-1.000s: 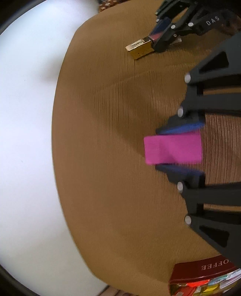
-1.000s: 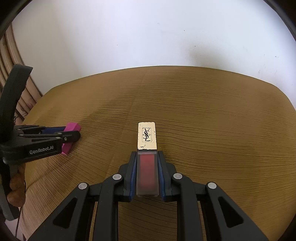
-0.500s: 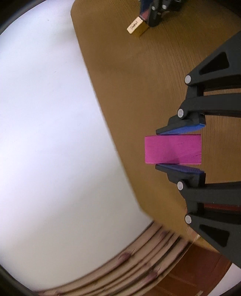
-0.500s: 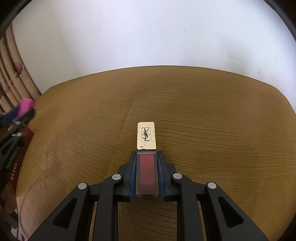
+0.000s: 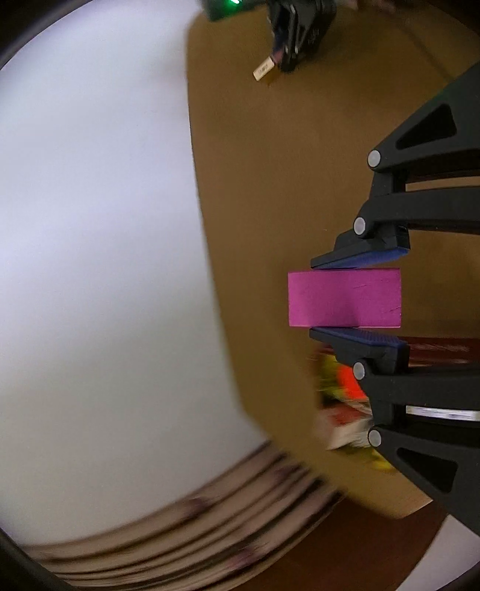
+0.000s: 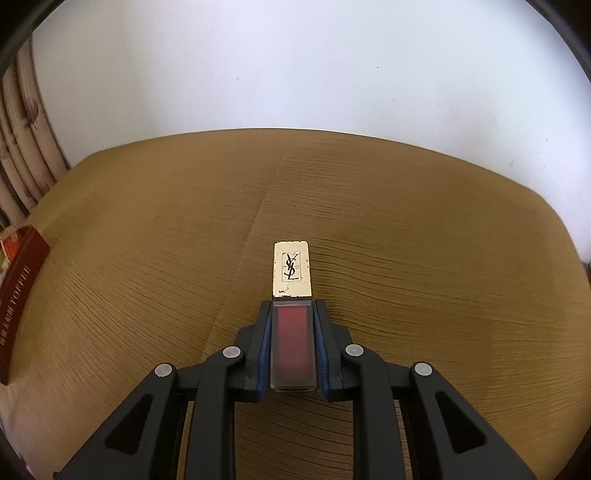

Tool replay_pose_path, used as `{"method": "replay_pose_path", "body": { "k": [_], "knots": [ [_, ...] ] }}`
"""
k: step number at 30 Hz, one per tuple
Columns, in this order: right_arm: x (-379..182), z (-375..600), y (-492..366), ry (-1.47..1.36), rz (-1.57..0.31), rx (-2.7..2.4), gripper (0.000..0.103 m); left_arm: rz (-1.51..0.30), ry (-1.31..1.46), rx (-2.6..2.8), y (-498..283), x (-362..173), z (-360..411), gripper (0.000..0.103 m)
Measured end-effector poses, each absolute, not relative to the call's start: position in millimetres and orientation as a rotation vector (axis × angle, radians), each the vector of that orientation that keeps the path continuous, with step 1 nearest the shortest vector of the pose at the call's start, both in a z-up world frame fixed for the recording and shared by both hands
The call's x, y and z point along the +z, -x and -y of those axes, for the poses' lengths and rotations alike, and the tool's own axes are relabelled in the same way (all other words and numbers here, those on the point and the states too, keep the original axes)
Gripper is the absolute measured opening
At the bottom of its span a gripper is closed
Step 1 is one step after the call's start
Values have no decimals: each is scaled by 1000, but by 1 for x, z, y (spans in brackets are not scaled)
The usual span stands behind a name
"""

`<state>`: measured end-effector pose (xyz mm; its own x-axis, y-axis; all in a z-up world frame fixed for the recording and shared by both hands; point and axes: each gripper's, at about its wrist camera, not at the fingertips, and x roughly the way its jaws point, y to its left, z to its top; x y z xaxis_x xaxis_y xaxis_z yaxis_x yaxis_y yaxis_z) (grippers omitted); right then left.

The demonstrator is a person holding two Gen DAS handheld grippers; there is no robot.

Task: Organize rigid objects
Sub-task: 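Lower the pink eraser into the tin tray and open the left tool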

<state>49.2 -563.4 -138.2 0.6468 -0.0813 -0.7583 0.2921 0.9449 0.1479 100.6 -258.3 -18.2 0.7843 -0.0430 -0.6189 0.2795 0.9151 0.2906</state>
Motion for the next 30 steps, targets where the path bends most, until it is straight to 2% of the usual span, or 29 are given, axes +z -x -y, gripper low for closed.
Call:
{"method": "replay_pose_path", "body": {
  "k": [6,12,26,30],
  "knots": [
    [-137,550,-55,-225,-852,-238,18,-852,-187,-194,-123,-4,141,30],
    [-136,537,-58,-212,-855,-246,18,-1000,-30,-179,-137,-19,64,30],
    [-137,534,-59,-228,-852,-240,18,-1090,-45,-182,-191,-53,61,30],
    [-138,538,-59,-230,-852,-237,18,-1064,-79,-151,-191,-56,64,30]
  ]
}}
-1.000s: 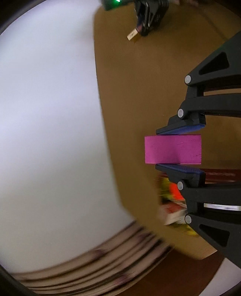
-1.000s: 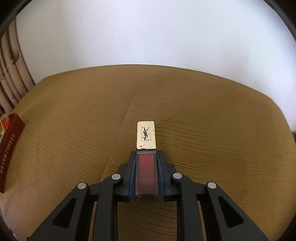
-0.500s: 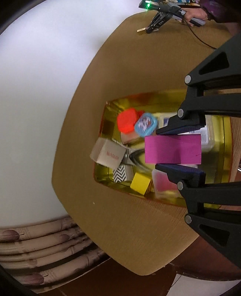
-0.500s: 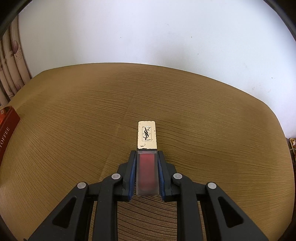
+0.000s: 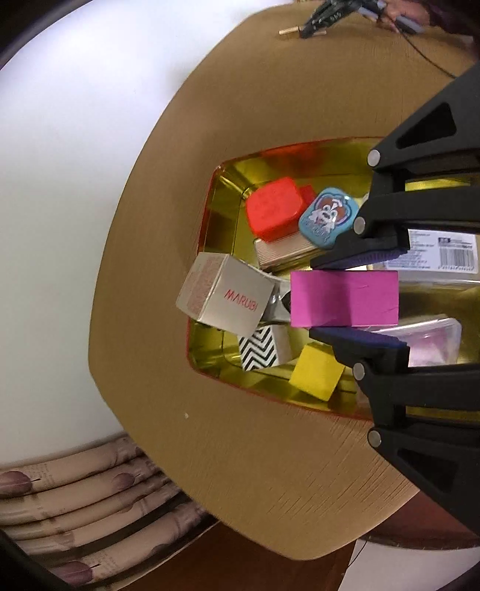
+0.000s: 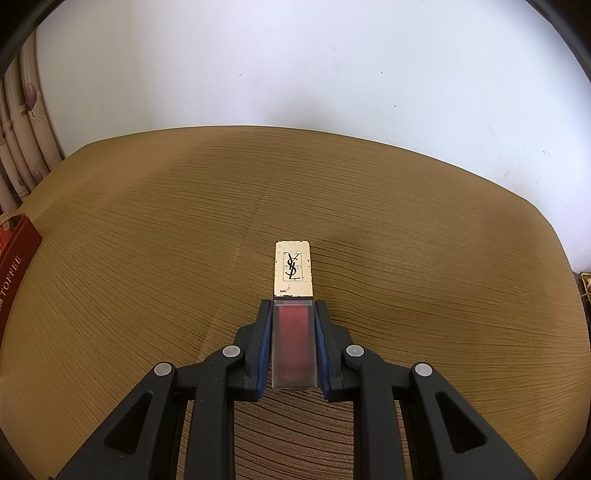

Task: Organize rigid objects
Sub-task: 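Lower the pink eraser into the tin tray and open the left tool, then carry the lip gloss into the tin tray and open the right tool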

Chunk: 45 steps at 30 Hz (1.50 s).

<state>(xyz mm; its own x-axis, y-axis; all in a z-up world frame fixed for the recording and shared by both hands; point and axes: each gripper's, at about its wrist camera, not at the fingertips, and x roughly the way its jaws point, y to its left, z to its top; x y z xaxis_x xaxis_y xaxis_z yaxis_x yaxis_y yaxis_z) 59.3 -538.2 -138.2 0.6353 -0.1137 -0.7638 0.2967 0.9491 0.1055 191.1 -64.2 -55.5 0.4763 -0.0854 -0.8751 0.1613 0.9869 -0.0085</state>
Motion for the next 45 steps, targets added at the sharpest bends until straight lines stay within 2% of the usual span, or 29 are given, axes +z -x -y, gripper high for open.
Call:
{"method": "replay_pose_path", "body": {
  "k": [9,15,29,37,45],
  "knots": [
    [-138,539,-60,-218,-855,-244,18,-913,-151,-122,-144,-28,65,38],
    [-132,533,-62,-202,-864,-251,18,-864,-237,-138,-94,-17,73,39],
    [-114,514,-69,-238,-935,-283,19,-873,-262,-145,-30,-26,64,39],
    [-105,505,-60,-396,-952,-242,19,-890,-265,-127,-24,-35,53,39],
    [-56,456,-53,-513,-873,-84,19,-896,-237,-126,-22,-38,42,39]
  ]
}}
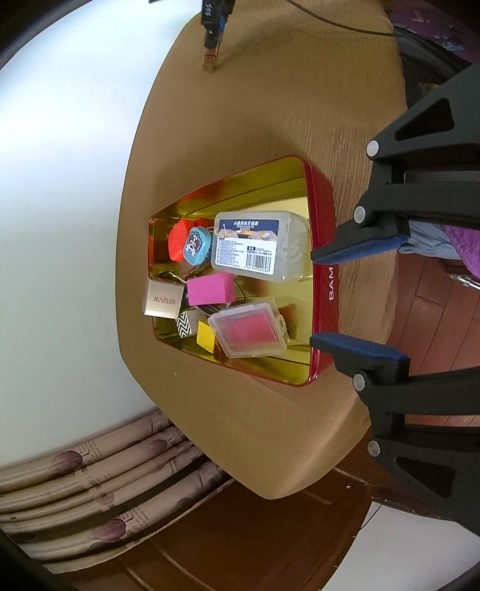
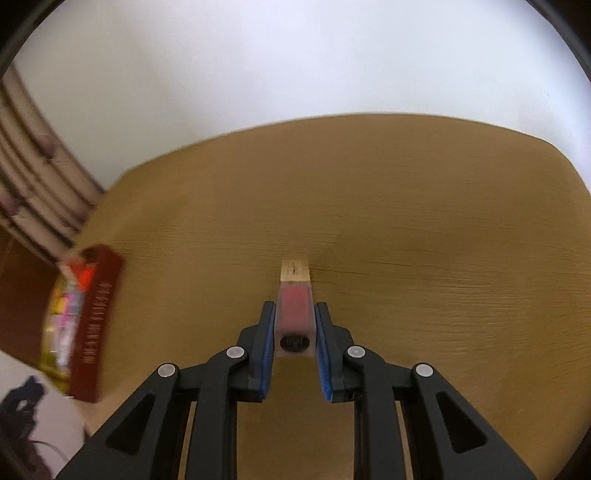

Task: Organize rigid objects
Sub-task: 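Carry the lip gloss into the tin tray and open the right tool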

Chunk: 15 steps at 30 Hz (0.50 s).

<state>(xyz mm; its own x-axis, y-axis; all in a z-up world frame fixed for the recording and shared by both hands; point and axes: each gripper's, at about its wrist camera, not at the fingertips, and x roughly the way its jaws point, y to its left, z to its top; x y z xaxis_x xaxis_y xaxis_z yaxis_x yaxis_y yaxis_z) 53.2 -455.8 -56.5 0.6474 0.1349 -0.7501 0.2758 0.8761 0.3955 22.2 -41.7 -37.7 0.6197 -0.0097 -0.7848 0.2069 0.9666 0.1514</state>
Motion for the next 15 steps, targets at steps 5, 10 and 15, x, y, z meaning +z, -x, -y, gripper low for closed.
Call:
{"method": "replay_pose_path", "body": {
  "k": [5,10,15],
  "knots": [
    [-20,403,-63,-496,-820,59,19,-898,-218,-121,-24,-38,35,39],
    [14,339,-78,-475,-799,215,19,-919,-147,-92,-31,-40,16,39],
    [26,274,-99,-473,-812,341,19,-941,-48,-51,-39,-43,-8,39]
  ]
}}
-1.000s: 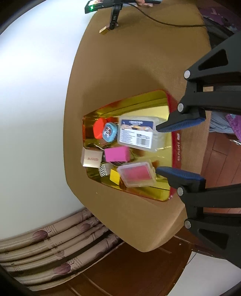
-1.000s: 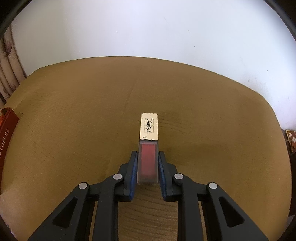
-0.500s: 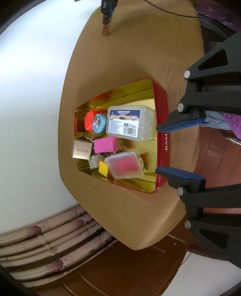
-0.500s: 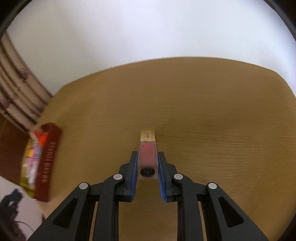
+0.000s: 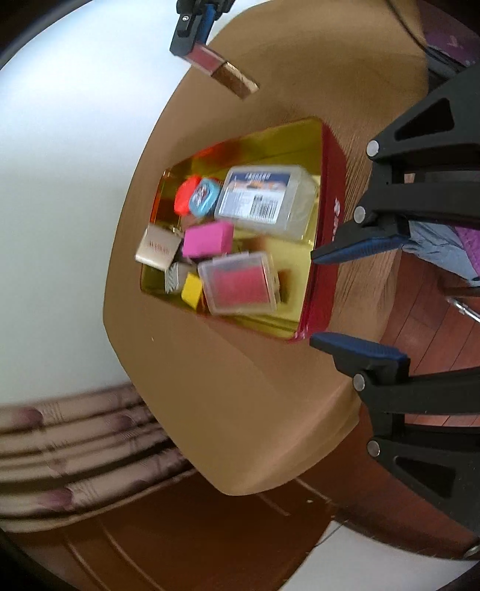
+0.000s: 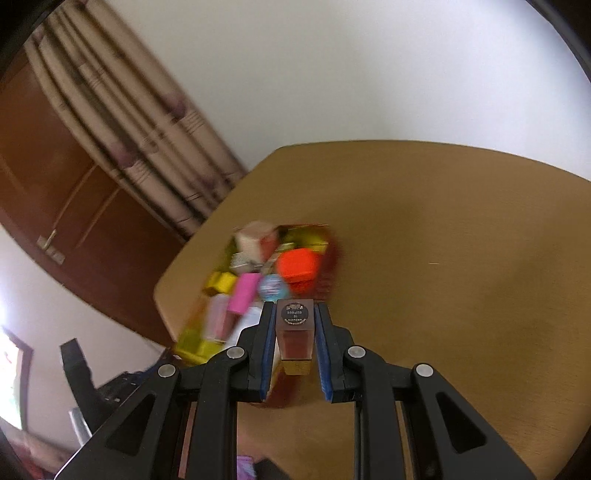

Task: Organize rigid objects
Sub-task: 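Carry the lip gloss into the tin tray and open the right tool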

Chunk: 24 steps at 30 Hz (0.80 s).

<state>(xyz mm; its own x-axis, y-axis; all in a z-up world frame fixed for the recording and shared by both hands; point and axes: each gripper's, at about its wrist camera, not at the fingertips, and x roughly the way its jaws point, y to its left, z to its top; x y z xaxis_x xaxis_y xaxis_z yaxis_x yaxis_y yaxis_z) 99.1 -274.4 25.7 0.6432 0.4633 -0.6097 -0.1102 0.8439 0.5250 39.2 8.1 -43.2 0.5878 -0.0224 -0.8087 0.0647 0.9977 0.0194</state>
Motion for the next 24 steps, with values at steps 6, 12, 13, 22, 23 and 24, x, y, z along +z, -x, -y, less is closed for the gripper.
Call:
{"method": "replay_pose_path", "body": {
  "k": [6,12,13,22,23,24],
  "knots": [
    [27,231,-120,-488,-879,434,19,-948,-41,-36,-42,-46,-15,39],
    [14,204,-133,-519,-963,493,20,-923,-33,-15,-43,-42,-22,39],
    [10,202,-137,-535,-979,504,20,-924,-35,-16,-43,-42,-22,39],
    [-23,173,-169,-523,-1082,473,23,-945,-21,-28,-46,-49,-25,39],
    [-23,173,-170,-510,-1071,465,27,-950,-20,-27,-47,-51,-25,39],
    [-23,173,-172,-511,-1061,473,38,-954,-18,-27,-48,-52,-26,39]
  ]
}}
